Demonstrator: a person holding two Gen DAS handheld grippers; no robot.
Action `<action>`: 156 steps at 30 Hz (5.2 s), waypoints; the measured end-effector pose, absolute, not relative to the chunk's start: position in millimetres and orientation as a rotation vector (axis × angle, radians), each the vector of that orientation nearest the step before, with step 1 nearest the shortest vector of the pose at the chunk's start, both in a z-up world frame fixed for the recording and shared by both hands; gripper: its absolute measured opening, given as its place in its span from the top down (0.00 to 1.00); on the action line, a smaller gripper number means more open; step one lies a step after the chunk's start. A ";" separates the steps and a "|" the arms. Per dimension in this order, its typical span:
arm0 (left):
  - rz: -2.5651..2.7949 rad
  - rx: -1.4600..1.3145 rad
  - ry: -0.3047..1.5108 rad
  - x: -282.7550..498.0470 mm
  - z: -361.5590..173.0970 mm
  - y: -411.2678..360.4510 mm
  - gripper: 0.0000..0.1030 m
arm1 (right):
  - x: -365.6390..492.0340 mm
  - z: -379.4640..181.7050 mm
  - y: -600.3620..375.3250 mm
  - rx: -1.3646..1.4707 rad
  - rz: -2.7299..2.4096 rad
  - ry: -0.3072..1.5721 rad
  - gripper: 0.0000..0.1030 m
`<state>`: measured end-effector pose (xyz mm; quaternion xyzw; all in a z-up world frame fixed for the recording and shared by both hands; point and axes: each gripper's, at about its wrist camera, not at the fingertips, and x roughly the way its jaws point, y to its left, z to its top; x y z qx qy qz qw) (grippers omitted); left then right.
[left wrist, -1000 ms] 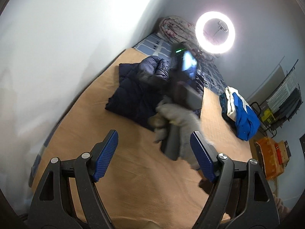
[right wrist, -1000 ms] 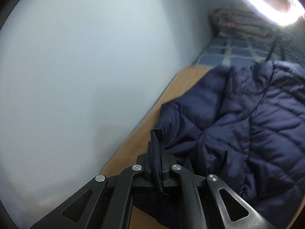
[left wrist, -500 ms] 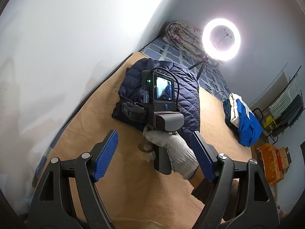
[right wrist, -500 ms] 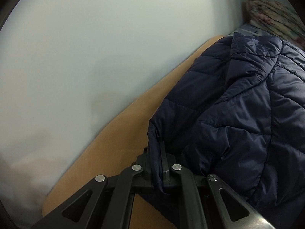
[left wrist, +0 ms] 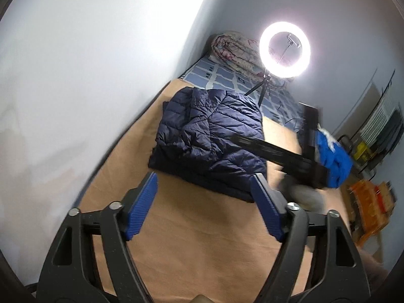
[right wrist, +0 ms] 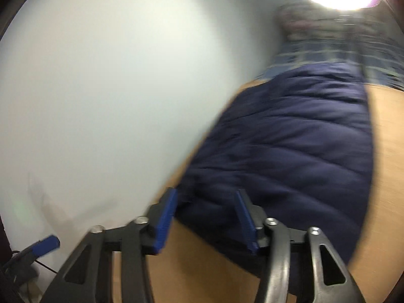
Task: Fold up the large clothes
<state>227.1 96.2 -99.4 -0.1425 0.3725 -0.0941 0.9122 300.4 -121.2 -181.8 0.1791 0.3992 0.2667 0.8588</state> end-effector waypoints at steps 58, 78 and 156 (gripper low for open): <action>-0.057 -0.022 1.002 420.8 -253.2 79.2 0.64 | 357.9 -287.1 -207.1 0.563 0.584 1.112 0.81; -0.281 -0.016 1.067 285.5 -201.8 24.3 0.64 | 217.0 -221.2 -229.0 0.218 0.456 1.199 0.85; -0.589 -0.971 1.372 329.5 -299.2 68.7 0.31 | 238.1 -240.5 -334.5 0.603 0.384 1.028 0.05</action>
